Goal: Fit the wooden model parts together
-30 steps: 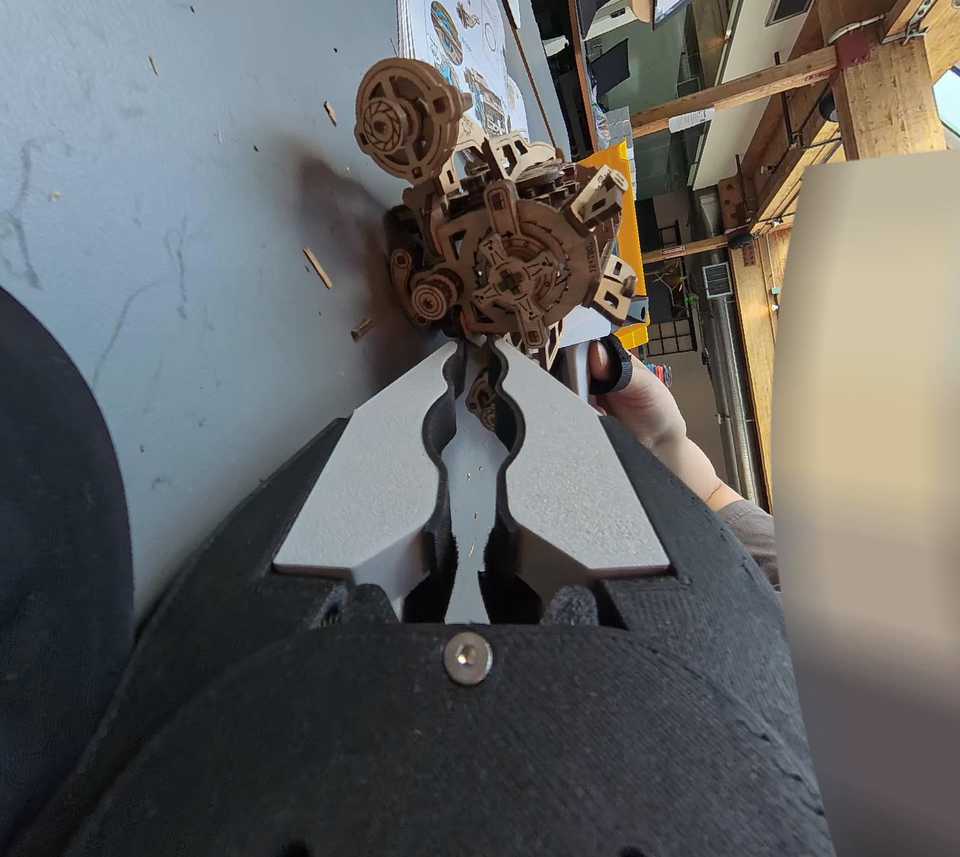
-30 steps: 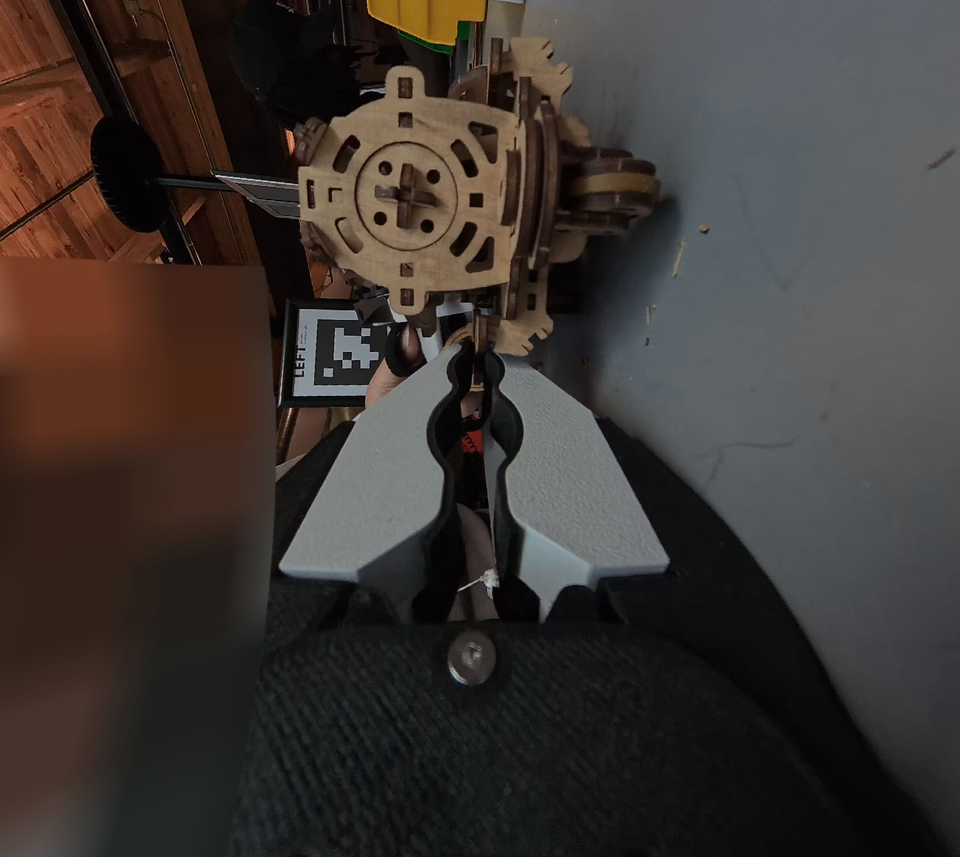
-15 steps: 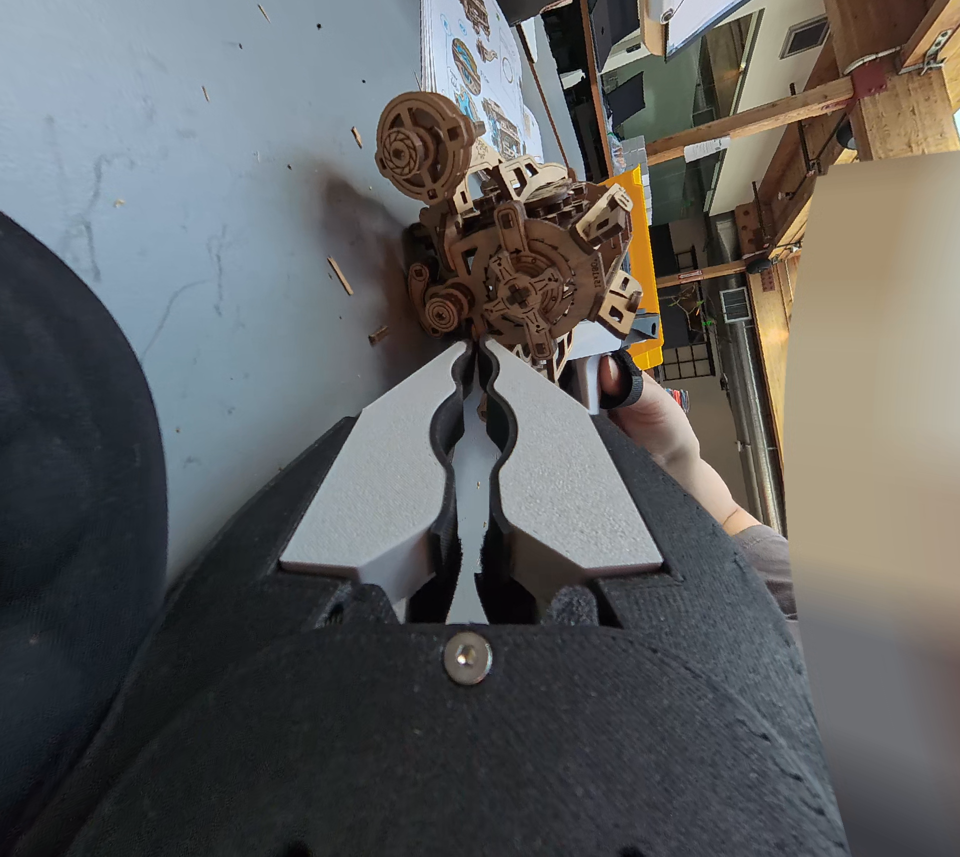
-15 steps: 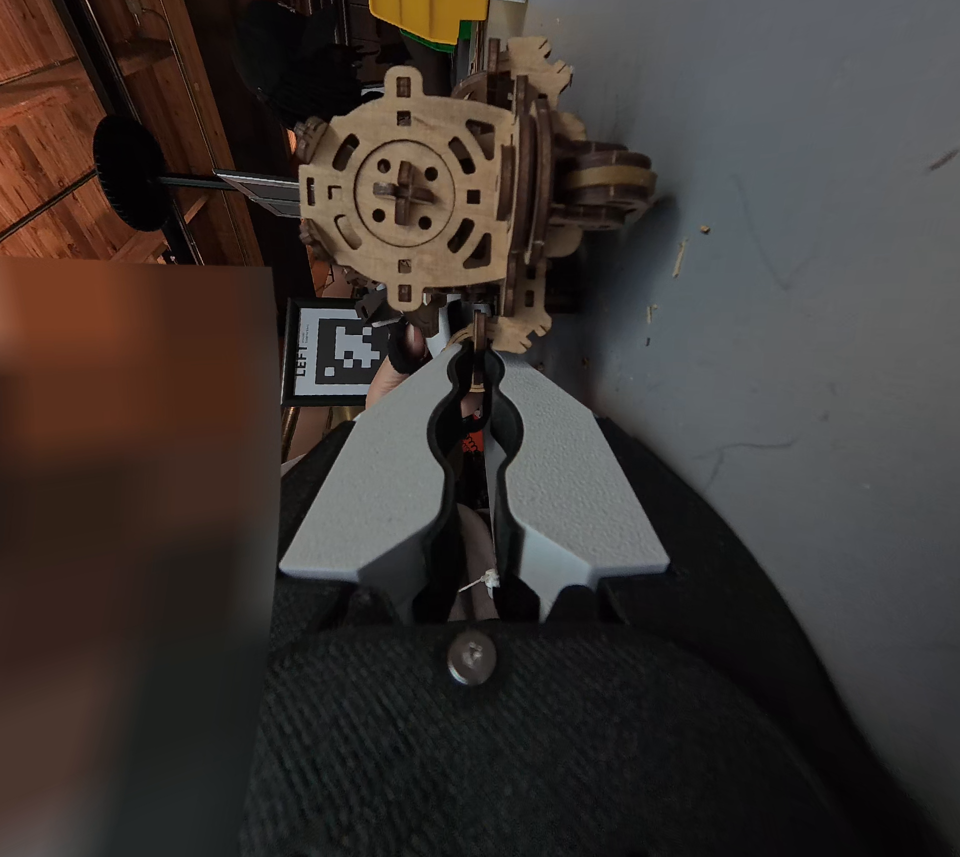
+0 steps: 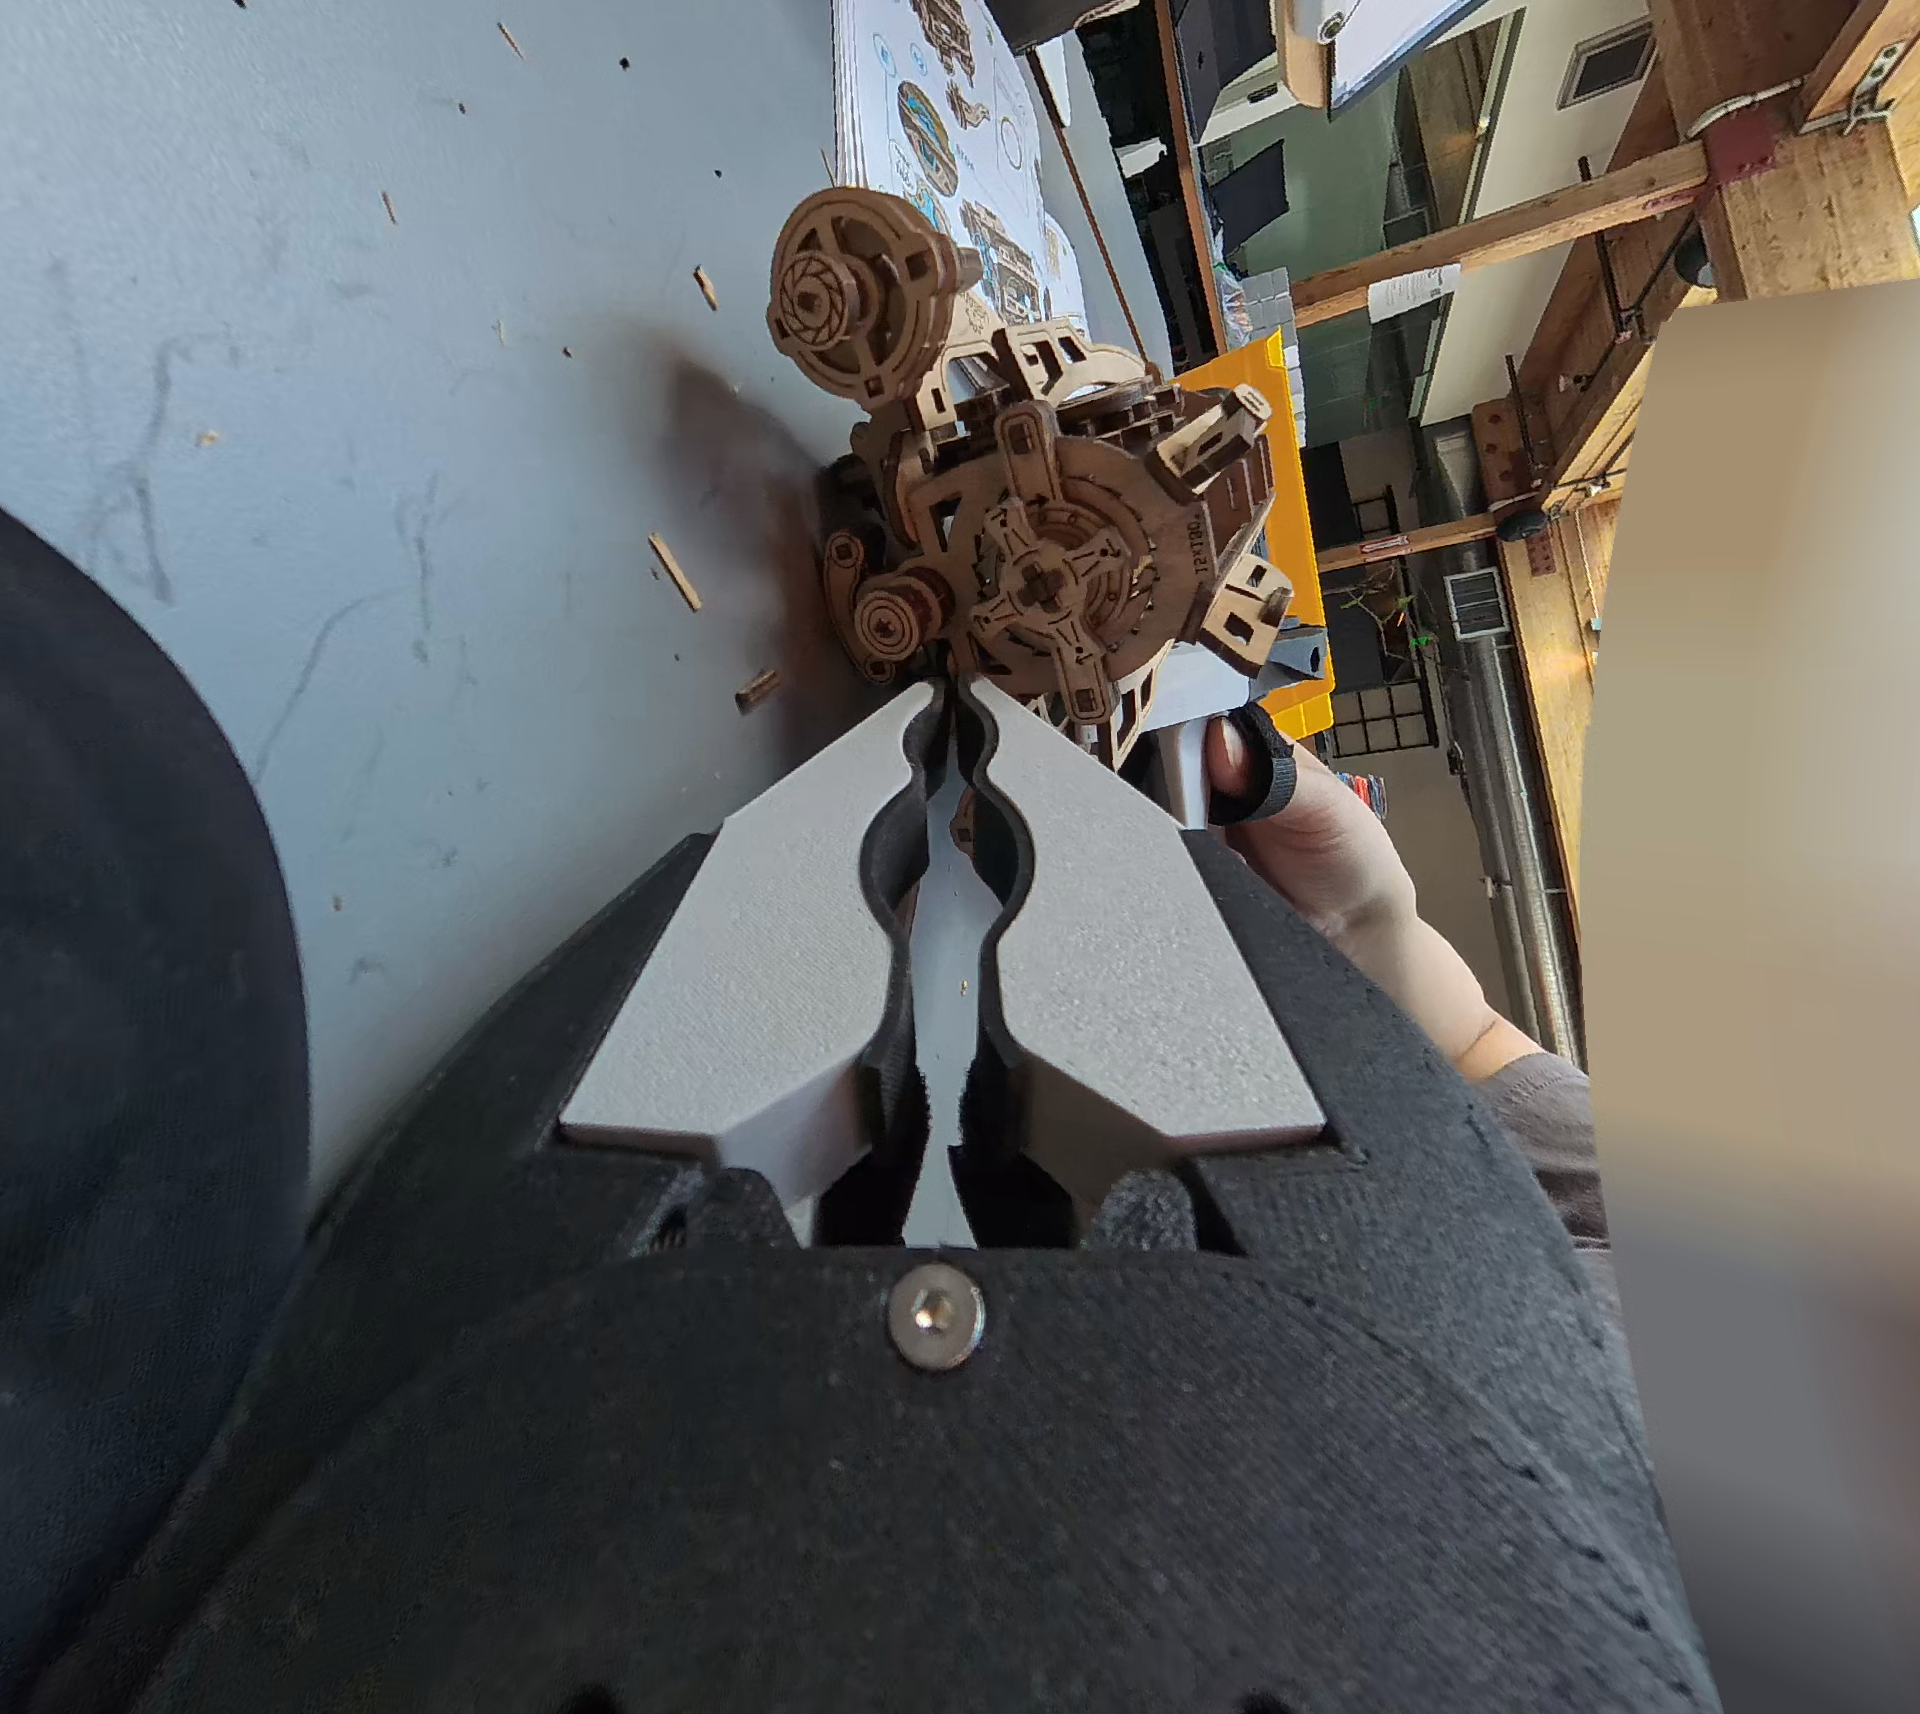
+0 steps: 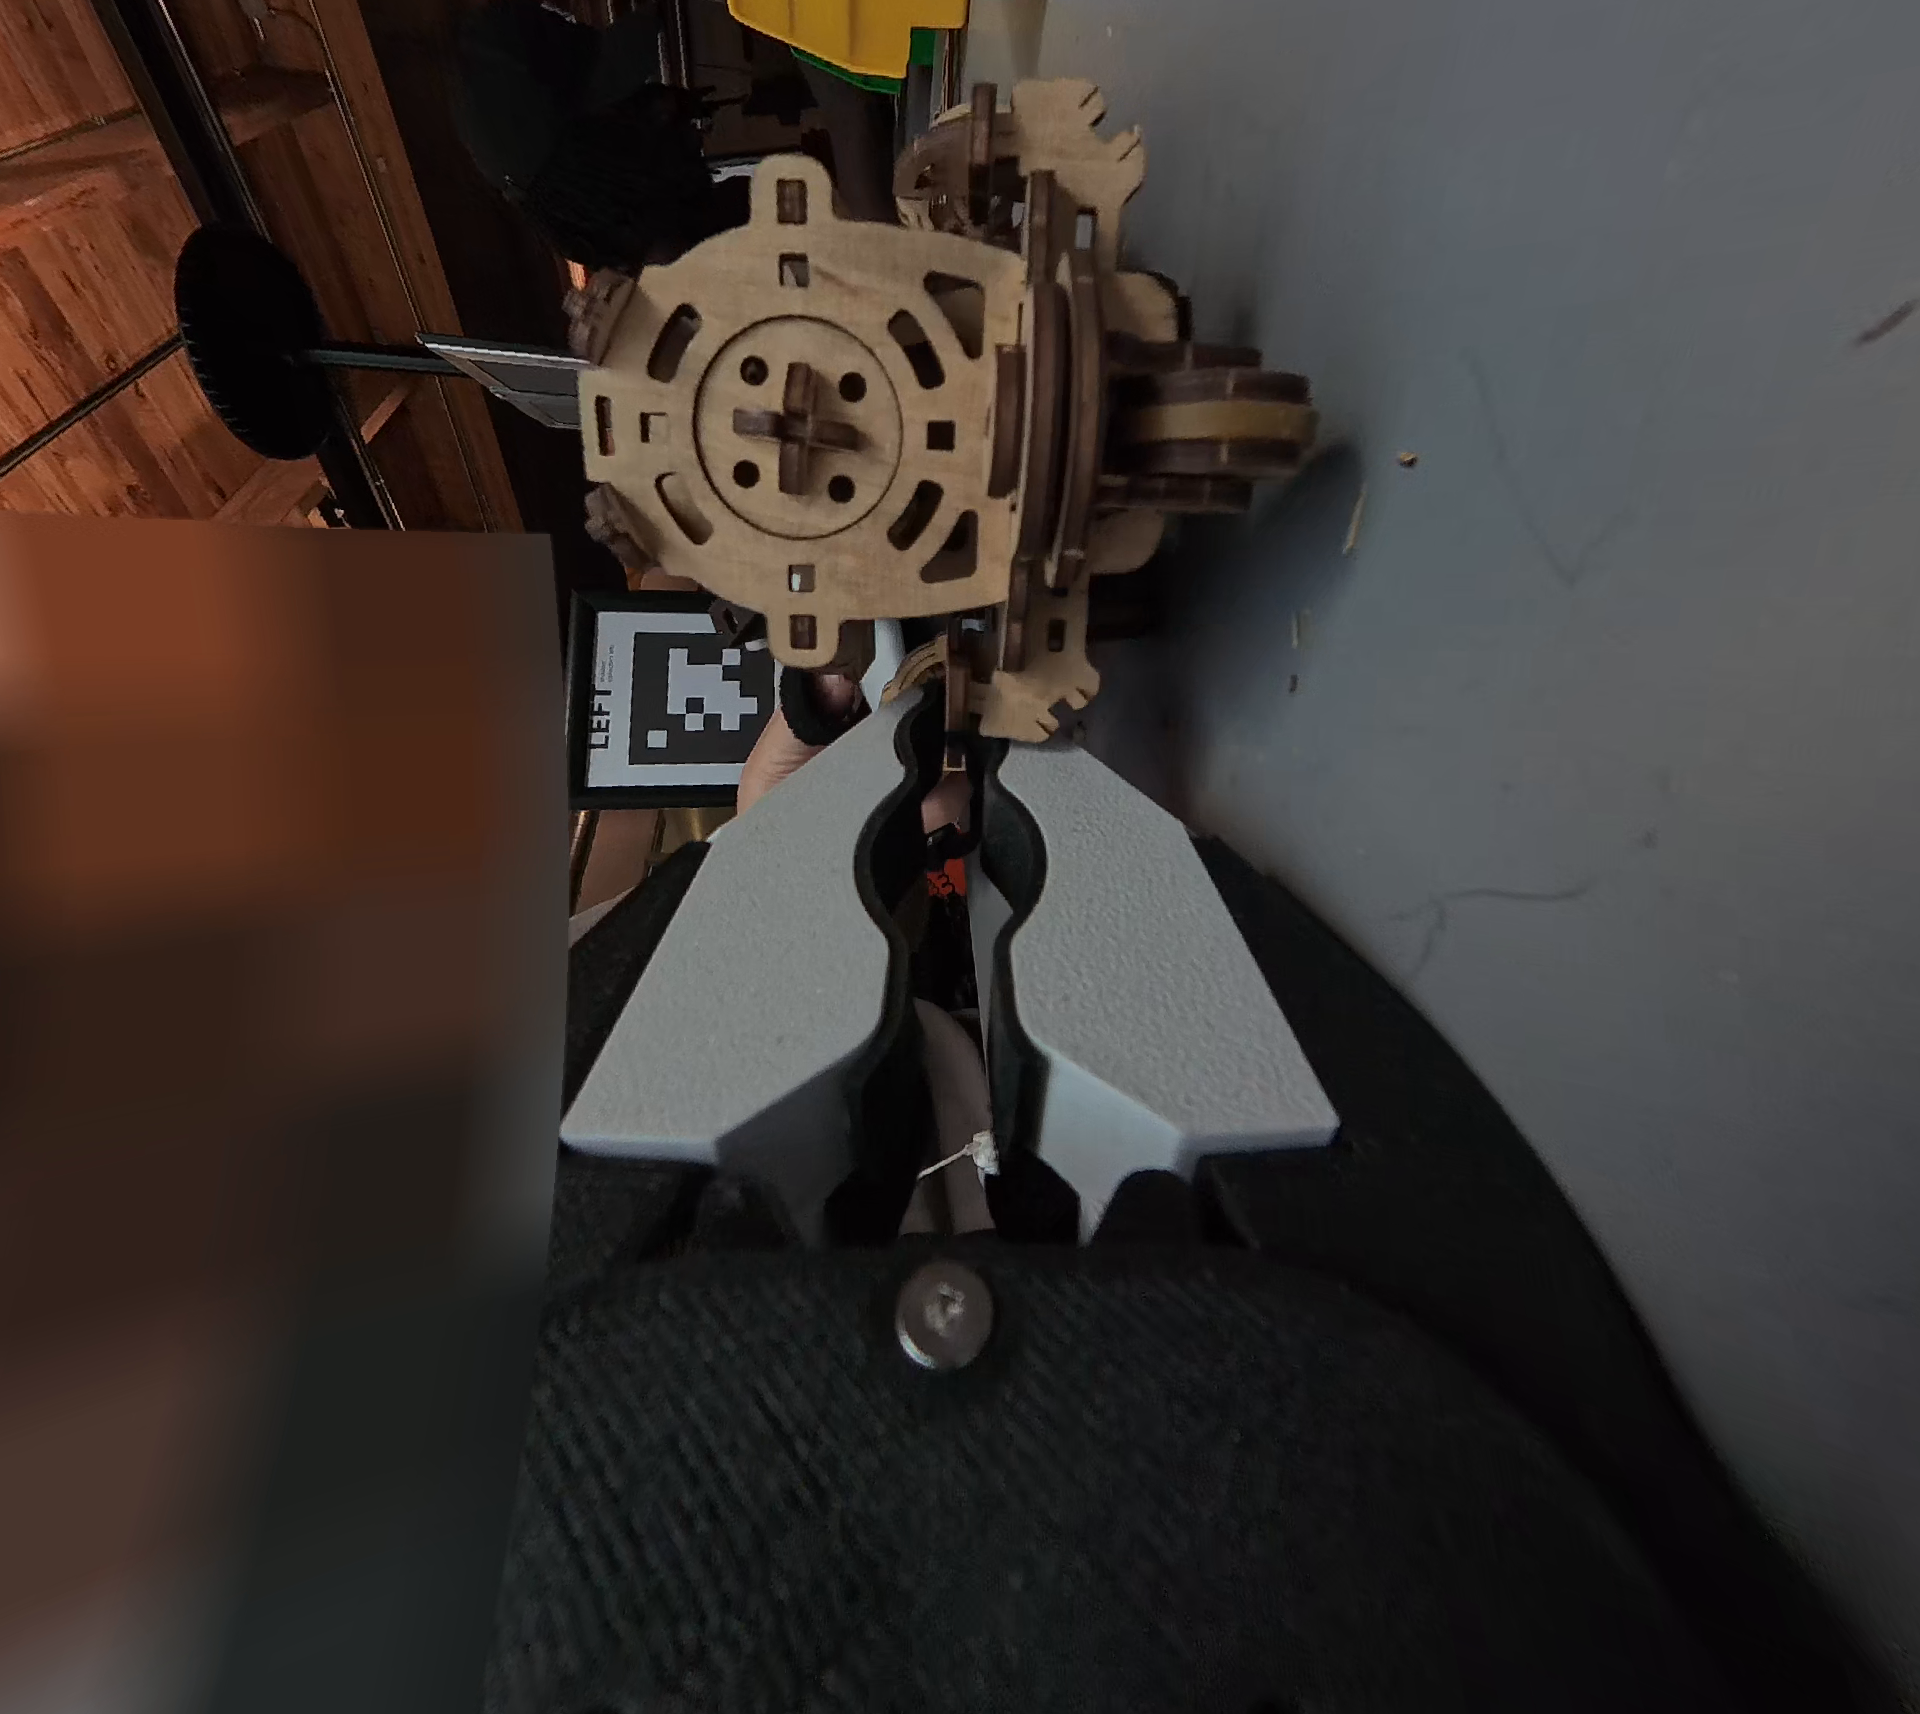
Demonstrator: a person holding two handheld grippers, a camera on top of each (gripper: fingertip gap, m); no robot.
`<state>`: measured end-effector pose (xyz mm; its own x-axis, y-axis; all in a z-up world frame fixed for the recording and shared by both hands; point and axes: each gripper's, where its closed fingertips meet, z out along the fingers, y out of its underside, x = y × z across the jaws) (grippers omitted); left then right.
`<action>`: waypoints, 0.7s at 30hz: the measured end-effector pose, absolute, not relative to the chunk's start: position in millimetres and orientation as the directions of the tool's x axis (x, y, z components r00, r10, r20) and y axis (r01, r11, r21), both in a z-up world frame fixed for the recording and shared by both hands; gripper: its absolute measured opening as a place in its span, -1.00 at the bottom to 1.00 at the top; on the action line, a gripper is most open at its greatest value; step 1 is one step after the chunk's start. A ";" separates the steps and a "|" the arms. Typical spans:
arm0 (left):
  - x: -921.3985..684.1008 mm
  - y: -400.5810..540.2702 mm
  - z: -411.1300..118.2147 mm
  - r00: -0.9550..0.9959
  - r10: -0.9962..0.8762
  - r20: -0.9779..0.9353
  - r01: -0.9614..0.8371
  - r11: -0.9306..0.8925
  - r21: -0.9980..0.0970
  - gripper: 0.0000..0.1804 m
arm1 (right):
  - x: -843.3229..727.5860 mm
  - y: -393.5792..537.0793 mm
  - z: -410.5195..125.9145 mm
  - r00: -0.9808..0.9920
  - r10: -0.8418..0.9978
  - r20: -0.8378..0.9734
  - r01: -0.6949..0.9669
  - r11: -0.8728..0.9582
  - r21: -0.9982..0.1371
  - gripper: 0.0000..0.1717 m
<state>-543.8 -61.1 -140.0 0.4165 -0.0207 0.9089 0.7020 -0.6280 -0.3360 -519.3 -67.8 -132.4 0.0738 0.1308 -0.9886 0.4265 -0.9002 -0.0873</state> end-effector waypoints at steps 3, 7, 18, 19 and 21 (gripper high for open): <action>-543.5 -60.8 -140.0 0.422 -0.027 0.906 0.699 -0.628 -0.343 -1.00 | -518.7 -68.2 -132.5 0.078 0.125 -0.989 0.432 -0.898 -0.079 -0.98; -542.8 -61.3 -139.9 0.428 -0.033 0.903 0.694 -0.628 -0.352 -1.00 | -517.1 -70.0 -132.8 0.084 0.114 -0.990 0.451 -0.890 -0.064 -0.98; -541.0 -64.1 -140.5 0.453 -0.039 0.891 0.687 -0.621 -0.377 -1.00 | -515.5 -72.3 -135.3 0.129 0.079 -0.988 0.474 -0.880 -0.008 -0.98; -541.1 -64.1 -140.3 0.453 -0.041 0.891 0.688 -0.619 -0.378 -1.00 | -515.5 -72.1 -135.1 0.130 0.074 -0.989 0.474 -0.880 -0.003 -0.98; -540.5 -64.3 -139.7 0.444 -0.045 0.895 0.690 -0.620 -0.373 -1.00 | -515.7 -70.6 -134.3 0.127 0.063 -0.990 0.468 -0.884 0.004 -0.98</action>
